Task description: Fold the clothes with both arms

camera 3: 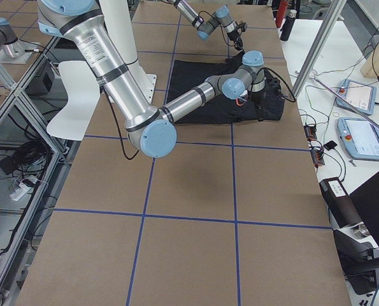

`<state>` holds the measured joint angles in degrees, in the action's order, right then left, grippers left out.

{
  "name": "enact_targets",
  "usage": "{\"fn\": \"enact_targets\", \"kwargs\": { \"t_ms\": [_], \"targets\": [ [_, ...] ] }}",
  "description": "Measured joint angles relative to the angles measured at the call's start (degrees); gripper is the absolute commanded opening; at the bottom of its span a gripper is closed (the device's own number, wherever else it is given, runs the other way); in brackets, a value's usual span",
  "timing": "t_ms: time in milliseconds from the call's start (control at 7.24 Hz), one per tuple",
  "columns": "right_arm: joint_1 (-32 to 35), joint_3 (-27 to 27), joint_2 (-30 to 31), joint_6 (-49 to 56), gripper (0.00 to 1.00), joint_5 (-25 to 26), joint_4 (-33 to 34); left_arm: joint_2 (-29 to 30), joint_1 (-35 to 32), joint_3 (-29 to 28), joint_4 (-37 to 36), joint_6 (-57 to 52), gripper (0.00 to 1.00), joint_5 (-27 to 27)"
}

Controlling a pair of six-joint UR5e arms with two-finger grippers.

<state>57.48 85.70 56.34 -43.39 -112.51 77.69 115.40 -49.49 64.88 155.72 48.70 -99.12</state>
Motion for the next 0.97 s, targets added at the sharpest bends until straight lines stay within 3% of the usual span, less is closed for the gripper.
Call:
{"fn": "enact_targets", "kwargs": {
  "t_ms": [414, 967],
  "targets": [
    [0.0, 0.0, -0.1, 0.0, 1.00, 0.0, 0.0, 6.9, -1.0, 4.2, -16.8, 0.1, 0.00, -1.2],
    [-0.1, -0.1, -0.2, -0.3, 1.00, 0.1, 0.0, 20.5, 0.4, 4.3, -38.0, 5.0, 0.00, 3.7]
  ]
}}
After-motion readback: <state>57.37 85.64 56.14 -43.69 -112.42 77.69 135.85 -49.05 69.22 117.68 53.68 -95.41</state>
